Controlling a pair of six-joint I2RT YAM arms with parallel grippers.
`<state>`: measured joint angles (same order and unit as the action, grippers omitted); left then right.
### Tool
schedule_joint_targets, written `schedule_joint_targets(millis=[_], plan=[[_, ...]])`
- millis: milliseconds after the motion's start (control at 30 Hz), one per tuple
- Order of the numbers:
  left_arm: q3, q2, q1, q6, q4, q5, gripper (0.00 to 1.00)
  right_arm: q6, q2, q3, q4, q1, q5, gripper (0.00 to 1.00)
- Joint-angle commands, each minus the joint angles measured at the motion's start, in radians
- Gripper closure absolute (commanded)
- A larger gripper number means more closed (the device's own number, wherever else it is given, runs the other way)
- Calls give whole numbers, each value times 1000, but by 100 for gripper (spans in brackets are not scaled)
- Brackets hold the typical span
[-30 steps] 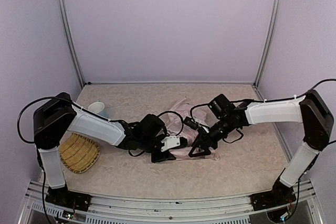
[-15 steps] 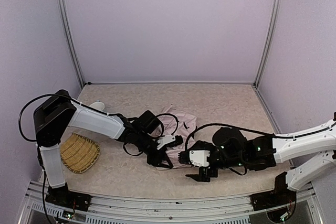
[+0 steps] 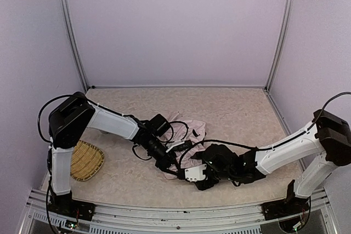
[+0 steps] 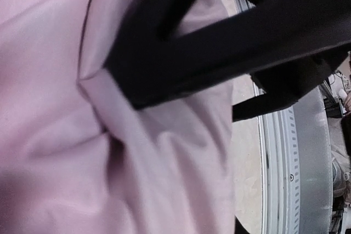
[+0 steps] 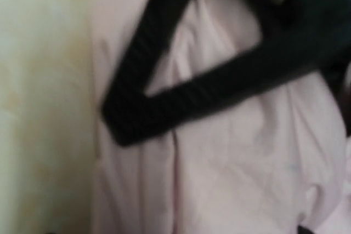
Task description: Put away the umbrella
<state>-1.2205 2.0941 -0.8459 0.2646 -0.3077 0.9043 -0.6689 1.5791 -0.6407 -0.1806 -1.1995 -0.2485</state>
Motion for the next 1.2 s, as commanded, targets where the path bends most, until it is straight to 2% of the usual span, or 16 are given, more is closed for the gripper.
schedule_joint_targets(millis=[0,167,233,300,367,433,533,567,600,633,800,967,1067,1167], plan=[[-7,103,-5,30,-181,-20,80,-17,94,-58,10,46,6,12],[-53,147,-5,113,-264,9,81,16,149,-93,63,82,7,22],[-69,154,-5,156,-290,42,81,18,159,-103,86,83,39,32],[-77,142,-1,186,-289,70,77,42,167,-125,123,83,55,48],[-76,108,13,163,-235,74,63,77,166,-147,174,83,66,57],[-45,48,38,85,-108,63,49,119,154,-162,218,83,88,65],[43,-62,75,3,151,77,29,177,137,-155,252,82,144,73],[75,-100,87,-31,251,71,27,195,134,-153,260,82,164,74],[112,-139,99,-72,341,63,18,209,132,-154,270,83,175,76],[145,-177,111,-132,470,49,13,224,131,-157,293,83,190,77],[381,-396,160,-252,885,-54,10,306,125,-210,431,85,287,78],[672,-629,145,-247,1172,-219,12,403,134,-260,566,116,537,79],[805,-764,61,-124,1193,-350,15,448,162,-272,618,172,718,78],[844,-872,-76,52,1023,-517,23,485,210,-293,666,227,884,78]])
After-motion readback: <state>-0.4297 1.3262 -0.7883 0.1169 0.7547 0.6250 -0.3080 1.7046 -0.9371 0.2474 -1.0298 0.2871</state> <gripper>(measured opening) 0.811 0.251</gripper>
